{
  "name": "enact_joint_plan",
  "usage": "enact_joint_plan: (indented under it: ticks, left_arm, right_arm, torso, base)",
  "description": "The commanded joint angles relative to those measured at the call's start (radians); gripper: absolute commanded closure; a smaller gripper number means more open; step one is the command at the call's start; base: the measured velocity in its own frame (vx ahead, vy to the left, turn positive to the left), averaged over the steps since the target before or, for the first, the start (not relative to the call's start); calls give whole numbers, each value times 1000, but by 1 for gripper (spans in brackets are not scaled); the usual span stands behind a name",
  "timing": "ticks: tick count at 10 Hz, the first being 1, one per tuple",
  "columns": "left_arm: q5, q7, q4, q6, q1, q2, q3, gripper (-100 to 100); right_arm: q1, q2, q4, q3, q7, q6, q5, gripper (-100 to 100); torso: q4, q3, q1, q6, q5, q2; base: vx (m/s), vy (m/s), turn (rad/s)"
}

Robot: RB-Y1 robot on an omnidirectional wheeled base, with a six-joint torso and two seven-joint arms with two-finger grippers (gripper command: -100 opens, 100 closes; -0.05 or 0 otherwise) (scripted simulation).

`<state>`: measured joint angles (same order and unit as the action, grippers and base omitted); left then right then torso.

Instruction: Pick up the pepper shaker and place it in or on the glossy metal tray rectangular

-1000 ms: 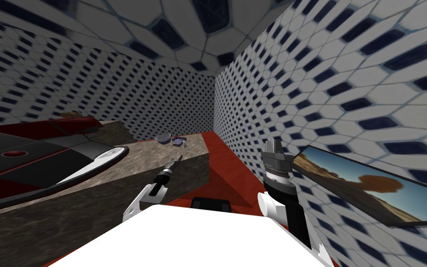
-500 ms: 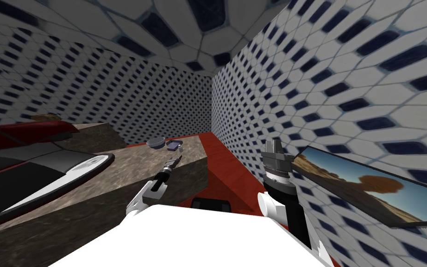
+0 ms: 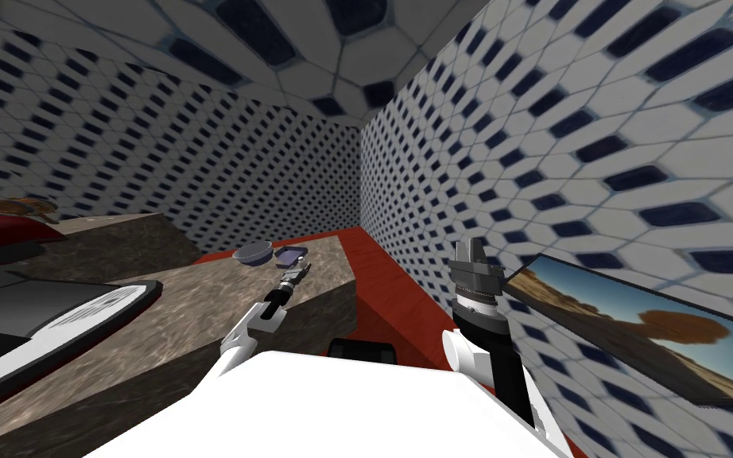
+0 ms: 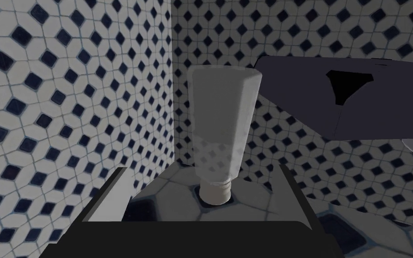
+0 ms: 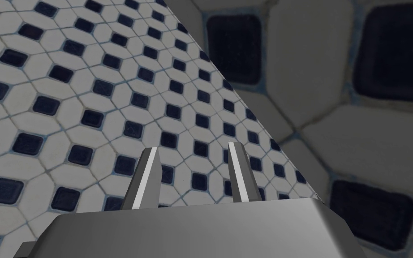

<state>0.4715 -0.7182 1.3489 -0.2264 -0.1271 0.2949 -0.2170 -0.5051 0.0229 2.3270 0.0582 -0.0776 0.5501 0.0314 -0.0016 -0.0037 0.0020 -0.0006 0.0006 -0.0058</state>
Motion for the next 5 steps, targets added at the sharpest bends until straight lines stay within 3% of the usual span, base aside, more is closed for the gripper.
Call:
enact_joint_plan:
  ticks: [1,2,3,5]
  left_arm:
    - [0,0,0,0,0,0,0,0]
    - [0,0,0,0,0,0,0,-100]
    - [0,0,0,0,0,0,0,100]
    - [0,0,0,0,0,0,0,100]
  right_arm:
    - [0,0,0,0,0,0,0,0]
    - [0,0,0,0,0,0,0,0]
    - [0,0,0,0,0,0,0,0]
    - [0,0,0,0,0,0,0,0]
  torso:
    - [0,0,0,0,0,0]
    - [1,3,-2,0,-1,4]
    - [1,3,-3,0,-1,5]
    - [2,4,-3,0,-1,6]
  base:
    - [0,0,0]
    - [0,0,0]
    - [0,0,0]
    - [0,0,0]
